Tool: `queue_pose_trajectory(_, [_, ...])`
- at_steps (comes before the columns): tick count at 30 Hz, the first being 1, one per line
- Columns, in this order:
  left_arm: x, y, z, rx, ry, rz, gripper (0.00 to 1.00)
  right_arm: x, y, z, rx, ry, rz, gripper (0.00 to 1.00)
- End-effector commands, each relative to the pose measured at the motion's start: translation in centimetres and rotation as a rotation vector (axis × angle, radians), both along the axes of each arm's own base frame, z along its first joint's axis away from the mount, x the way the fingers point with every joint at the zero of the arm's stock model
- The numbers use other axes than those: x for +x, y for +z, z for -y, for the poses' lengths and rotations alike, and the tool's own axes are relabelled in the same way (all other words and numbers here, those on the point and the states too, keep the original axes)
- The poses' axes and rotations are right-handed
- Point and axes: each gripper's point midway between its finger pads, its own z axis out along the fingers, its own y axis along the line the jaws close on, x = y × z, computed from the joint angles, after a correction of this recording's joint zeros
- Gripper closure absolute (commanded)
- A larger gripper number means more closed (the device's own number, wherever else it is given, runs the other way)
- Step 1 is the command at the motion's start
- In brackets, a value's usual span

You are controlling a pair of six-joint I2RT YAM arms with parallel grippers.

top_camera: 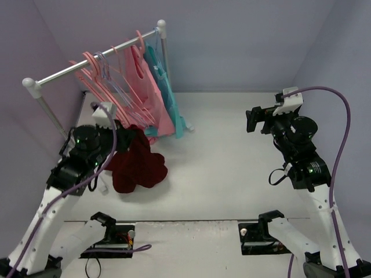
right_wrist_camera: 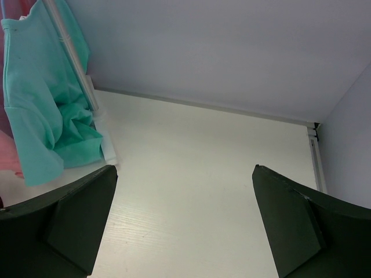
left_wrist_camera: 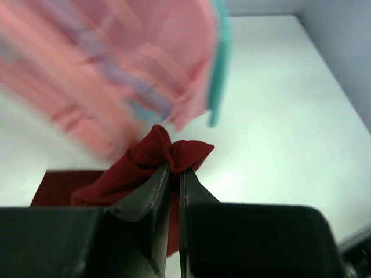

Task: Place the t-shirt on the hanger
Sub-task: Pick up the T-shirt at the corner of the board, then place the T-shirt at the center of the board.

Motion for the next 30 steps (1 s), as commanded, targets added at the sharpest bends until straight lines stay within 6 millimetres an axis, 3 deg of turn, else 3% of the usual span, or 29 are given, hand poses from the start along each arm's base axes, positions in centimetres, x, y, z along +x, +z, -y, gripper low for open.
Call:
queue_pose_trajectory(1, [-1.0,12.6,6.3,-0.053,-0.311,0.281,1.0,0.9,3.6,0.0,0.046,-0.022,0.096,0.0])
queue_pose_trajectory(4, [-1.6,19.4,9.8,-0.113,-0.43,0.38,1.0,1.2,3.9,-0.1,0.041,-0.024,0.099,0.0])
queue_pose_trajectory(7, [-2.4,23.3,12.9,-0.152,-0.513,0.441,1.0,1.4,4.5,-0.1,0.036,-0.024,0.107,0.0])
queue_pose_trajectory(9, [-3.5,25.1,13.5,-0.173,-0.533,0.481,1.0,1.2,5.0,0.0,0.04,-0.024,0.118,0.0])
queue_pose_trajectory(12, [-4.0,24.3,13.7,-0.191,-0.536,0.447,1.0,0.8,4.7,0.0,0.046,-0.022,0.117,0.0])
queue_pose_trajectory(19, [-6.0,14.4,14.6,-0.116,-0.596,0.273,1.0,0.2,1.5,-0.7,0.07,0.012,0.046,0.0])
queue_pose_trajectory(21, [-5.2,7.8,14.4,-0.051,-0.547,0.132,1.0,0.4,-0.4,-1.1,0.09,0.026,-0.004,0.0])
queue_pose_trajectory(22, [-5.2,5.8,13.9,-0.038,-0.518,0.088,1.0,0.6,-1.5,-1.6,0.098,0.043,-0.034,0.0])
queue_pose_trajectory(23, [-4.7,1.9,13.0,-0.007,-0.448,0.007,0.88,0.7,-2.4,-2.2,0.115,0.065,-0.065,0.0])
queue_pose_trajectory(24, [-4.4,-1.4,11.9,0.016,-0.377,-0.05,0.65,0.9,-3.6,-3.0,0.121,0.101,-0.104,0.0])
queue_pose_trajectory(25, [-4.5,-2.3,11.2,0.016,-0.349,-0.059,0.53,1.1,-4.4,-3.7,0.128,0.13,-0.134,0.0])
queue_pose_trajectory(27, [-4.1,-5.0,9.3,0.024,-0.233,-0.1,0.38,1.4,-6.7,-5.3,0.152,0.192,-0.214,0.0])
queue_pose_trajectory(30, [-4.0,-6.1,8.0,0.032,-0.17,-0.116,0.35,2.1,-11.4,-7.5,0.164,0.244,-0.366,0.0])
